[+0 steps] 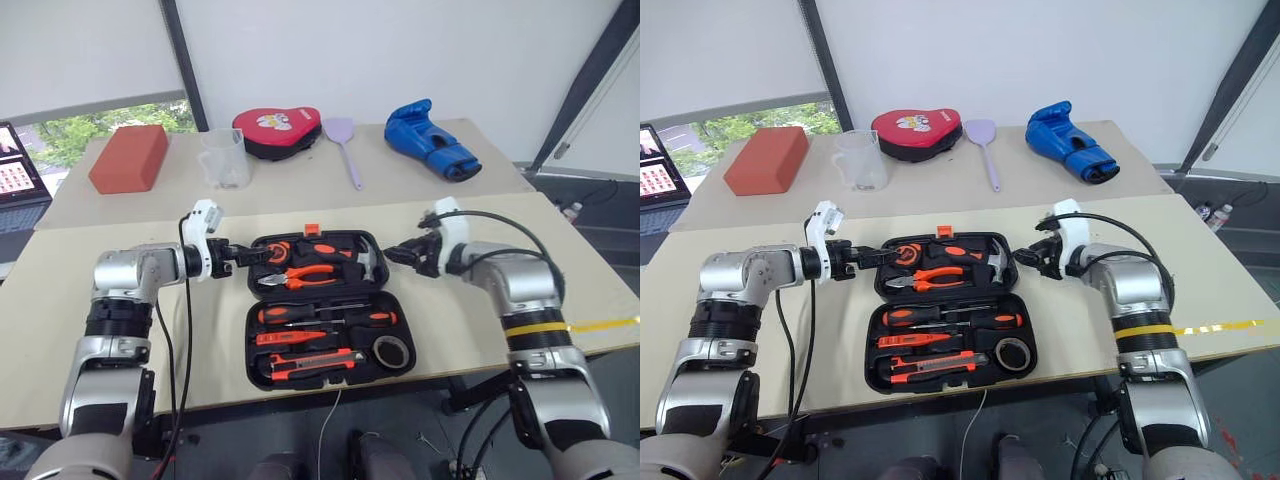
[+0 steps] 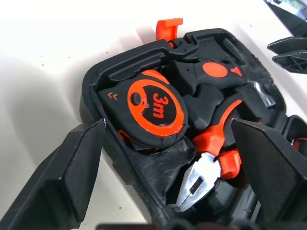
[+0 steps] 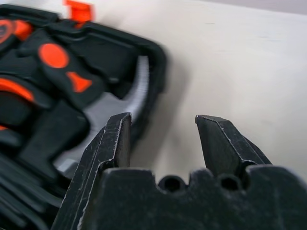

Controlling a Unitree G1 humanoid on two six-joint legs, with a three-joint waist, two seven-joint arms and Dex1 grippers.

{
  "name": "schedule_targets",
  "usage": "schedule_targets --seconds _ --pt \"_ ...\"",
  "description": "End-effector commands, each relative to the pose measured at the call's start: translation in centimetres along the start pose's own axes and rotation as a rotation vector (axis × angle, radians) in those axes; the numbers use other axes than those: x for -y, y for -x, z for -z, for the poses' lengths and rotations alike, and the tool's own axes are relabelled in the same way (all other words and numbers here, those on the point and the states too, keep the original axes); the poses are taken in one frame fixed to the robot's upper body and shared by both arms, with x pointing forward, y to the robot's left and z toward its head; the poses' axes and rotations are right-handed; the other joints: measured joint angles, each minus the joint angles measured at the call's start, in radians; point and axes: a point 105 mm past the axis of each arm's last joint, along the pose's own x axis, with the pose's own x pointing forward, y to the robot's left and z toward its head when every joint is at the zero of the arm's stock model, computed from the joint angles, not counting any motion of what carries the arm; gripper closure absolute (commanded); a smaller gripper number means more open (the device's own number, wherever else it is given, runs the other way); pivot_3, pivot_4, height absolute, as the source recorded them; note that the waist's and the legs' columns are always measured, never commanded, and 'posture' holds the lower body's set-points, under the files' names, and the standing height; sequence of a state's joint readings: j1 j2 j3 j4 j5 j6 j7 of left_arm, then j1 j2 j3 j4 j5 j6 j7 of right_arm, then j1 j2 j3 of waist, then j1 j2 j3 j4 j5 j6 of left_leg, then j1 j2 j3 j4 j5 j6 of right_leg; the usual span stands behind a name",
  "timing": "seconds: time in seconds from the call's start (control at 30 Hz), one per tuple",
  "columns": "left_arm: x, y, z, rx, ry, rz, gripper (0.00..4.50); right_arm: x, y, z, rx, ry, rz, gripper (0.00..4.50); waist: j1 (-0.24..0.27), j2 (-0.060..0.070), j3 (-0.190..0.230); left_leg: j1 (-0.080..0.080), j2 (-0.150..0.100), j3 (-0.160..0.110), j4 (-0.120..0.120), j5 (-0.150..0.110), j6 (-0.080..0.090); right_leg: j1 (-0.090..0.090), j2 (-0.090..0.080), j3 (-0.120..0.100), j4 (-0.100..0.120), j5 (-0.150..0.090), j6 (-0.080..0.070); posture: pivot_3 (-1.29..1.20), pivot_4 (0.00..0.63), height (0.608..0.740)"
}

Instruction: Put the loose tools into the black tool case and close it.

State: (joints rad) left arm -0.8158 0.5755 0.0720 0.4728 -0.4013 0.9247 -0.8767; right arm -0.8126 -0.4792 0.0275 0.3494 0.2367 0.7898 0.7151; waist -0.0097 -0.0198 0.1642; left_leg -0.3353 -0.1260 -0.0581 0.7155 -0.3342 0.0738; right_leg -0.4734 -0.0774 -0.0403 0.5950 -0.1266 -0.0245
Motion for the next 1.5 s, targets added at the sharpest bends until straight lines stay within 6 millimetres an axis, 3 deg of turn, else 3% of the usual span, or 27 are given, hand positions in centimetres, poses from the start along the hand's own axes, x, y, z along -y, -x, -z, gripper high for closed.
schedule_targets --seconds 0.03,0.1,0.27,0.37,0.4,0.57,0.73,0.83,1.0,1.17,1.3,1.43,1.5 --pt "0.1 -0.5 1.3 -0.039 0.020 0.015 1.94 -0.4 -0.2 -1.4 0.012 0.014 -0.008 1.97 0.002 0.000 0.000 0.000 0.000 0.000 0.000 0.000 0.000 0.000 0.000 0.000 0.000 0.000 0.000 0.00 0.150 0.740" --pt "0.1 -0.6 1.4 -0.038 0.019 0.016 2.66 -0.2 -0.5 -1.0 -0.012 0.001 0.008 1.97 0.003 0.000 0.000 0.000 0.000 0.000 0.000 0.000 0.000 0.000 0.000 0.000 0.000 0.000 0.000 0.00 0.150 0.740" --pt "0.4 -0.7 1.9 -0.044 0.011 0.025 4.49 0.3 -1.3 1.4 -0.106 0.005 0.046 3.31 0.009 0.001 -0.001 0.000 -0.001 0.000 0.000 0.000 0.000 0.000 0.000 0.000 0.000 0.000 0.000 0.00 0.150 0.740" --pt "0.4 -0.7 2.0 -0.046 0.012 0.025 4.50 0.0 -1.5 1.6 -0.123 0.022 0.032 4.37 0.010 0.001 -0.002 0.001 -0.001 -0.001 0.000 0.000 0.000 0.002 0.000 0.000 0.000 0.001 0.001 0.00 0.150 0.740" --pt "0.4 -0.7 2.0 -0.046 0.012 0.025 4.50 -0.2 -1.6 1.6 -0.121 0.026 0.028 4.44 0.011 0.001 -0.003 0.001 -0.001 -0.001 0.000 0.000 0.000 0.002 0.000 0.000 0.000 0.001 0.001 0.00 0.150 0.740" --pt "1.2 -0.3 0.8 0.023 -0.060 0.053 4.50 -0.5 -1.6 -1.0 -0.007 0.075 0.033 4.44 0.011 0.001 -0.003 0.002 -0.001 -0.001 0.001 0.000 0.000 0.003 0.000 0.000 0.000 0.001 0.002 0.00 0.150 0.740" --pt "3.1 1.0 -3.8 0.275 -0.309 0.037 4.50 -0.2 0.1 -6.1 0.252 0.139 0.125 4.44 0.011 0.001 -0.003 0.000 -0.001 -0.001 0.001 0.000 -0.002 0.001 0.000 0.000 0.000 0.001 0.001 0.00 0.150 0.740" --pt "4.0 1.9 -5.5 0.393 -0.439 0.018 4.50 -0.1 1.3 -7.7 0.366 0.200 0.176 4.44 0.008 0.001 -0.002 -0.002 -0.001 0.000 0.002 0.000 -0.003 -0.002 0.000 -0.001 0.000 0.002 0.001 0.00 0.150 0.740" --pt "4.8 2.8 -6.1 0.471 -0.616 -0.056 4.50 -0.5 2.8 -7.6 0.457 0.308 0.235 4.44 -0.003 0.001 -0.002 -0.001 0.000 0.000 -0.001 0.000 -0.002 -0.002 0.001 -0.001 0.000 0.002 0.000 0.00 0.150 0.740" --pt "6.0 3.6 -3.6 0.464 -0.888 -0.101 4.50 -1.0 4.8 -5.9 0.543 0.579 0.325 4.44 0.000 0.001 -0.002 -0.001 -0.001 0.000 -0.002 0.000 -0.002 -0.002 0.001 -0.001 -0.001 0.002 0.000 0.00 0.150 0.740" --pt "4.9 3.9 -2.4 0.446 -0.711 -0.138 4.50 0.2 4.6 -2.8 0.462 0.482 0.352 4.44 0.001 0.002 -0.001 0.000 -0.001 0.002 -0.003 0.000 -0.003 -0.002 0.002 -0.002 -0.001 0.002 0.000 0.00 0.150 0.740" --pt "2.2 3.4 -0.4 0.311 -0.452 -0.156 4.50 1.0 4.0 -2.1 0.433 0.375 0.337 4.44 0.000 0.002 -0.001 0.003 -0.001 0.004 -0.002 0.001 -0.005 -0.001 0.002 0.002 -0.002 0.002 0.000 0.00 0.150 0.740" --pt "1.4 3.1 -0.2 0.281 -0.306 -0.136 3.96 1.3 3.9 -2.3 0.433 0.366 0.333 4.50 0.001 0.002 -0.001 0.003 0.000 0.003 -0.002 0.002 -0.006 0.000 0.002 0.003 -0.001 0.002 0.000 0.00 0.150 0.740"
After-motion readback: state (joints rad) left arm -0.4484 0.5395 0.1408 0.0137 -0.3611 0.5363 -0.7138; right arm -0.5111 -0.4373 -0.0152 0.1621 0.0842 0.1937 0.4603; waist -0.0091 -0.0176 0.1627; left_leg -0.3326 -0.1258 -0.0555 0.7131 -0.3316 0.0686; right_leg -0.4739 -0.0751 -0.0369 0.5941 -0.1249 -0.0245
